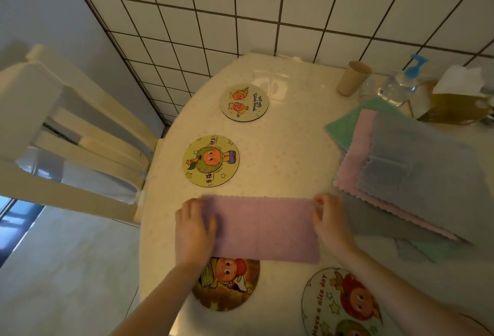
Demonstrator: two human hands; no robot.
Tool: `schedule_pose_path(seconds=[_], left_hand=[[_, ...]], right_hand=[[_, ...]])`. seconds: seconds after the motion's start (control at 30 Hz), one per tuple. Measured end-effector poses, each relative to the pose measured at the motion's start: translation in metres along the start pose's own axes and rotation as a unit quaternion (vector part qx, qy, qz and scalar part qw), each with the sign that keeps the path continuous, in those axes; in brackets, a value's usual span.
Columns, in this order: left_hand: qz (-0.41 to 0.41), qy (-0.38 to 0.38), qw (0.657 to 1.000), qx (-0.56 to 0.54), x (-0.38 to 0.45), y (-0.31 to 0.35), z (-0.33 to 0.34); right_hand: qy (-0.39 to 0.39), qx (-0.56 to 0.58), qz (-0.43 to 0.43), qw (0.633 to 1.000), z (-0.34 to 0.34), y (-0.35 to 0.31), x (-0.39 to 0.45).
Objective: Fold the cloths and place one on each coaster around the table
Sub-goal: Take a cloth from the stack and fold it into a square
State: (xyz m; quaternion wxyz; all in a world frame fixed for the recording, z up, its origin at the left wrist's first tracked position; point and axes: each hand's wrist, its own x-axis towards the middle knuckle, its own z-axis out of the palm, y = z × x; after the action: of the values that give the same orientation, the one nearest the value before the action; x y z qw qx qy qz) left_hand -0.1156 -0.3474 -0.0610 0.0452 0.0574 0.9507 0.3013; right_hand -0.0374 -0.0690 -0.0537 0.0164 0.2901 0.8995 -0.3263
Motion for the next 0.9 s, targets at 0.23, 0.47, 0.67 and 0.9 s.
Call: schedule_pose_path(seconds=[0.23,0.47,0.67,0.9], left_hand=[[0.328,-0.23,0.892,0.21,-0.079,-0.009,0.031],[0.21,-0.21,0.925,0.236,-0.086,-0.056,0.002],[0.106,-0.218,0.932,0.268,-0.099,-0.067,-0.013],[0.036,-0.144,0.944,0.294,-0.099,-0.003,0.002]], right_hand=[[-0.148,-0.274,-0.33,0.891,0.052,0.007,-0.1],[-0.146,-0.321,-0.3,0.886,0.024,0.034,-0.118],[-0.197,-0.343,-0.279,0.875,0.01,0.036,-0.104],[-0.146,-0.373,-0.324,0.857,0.02,0.019,-0.081]])
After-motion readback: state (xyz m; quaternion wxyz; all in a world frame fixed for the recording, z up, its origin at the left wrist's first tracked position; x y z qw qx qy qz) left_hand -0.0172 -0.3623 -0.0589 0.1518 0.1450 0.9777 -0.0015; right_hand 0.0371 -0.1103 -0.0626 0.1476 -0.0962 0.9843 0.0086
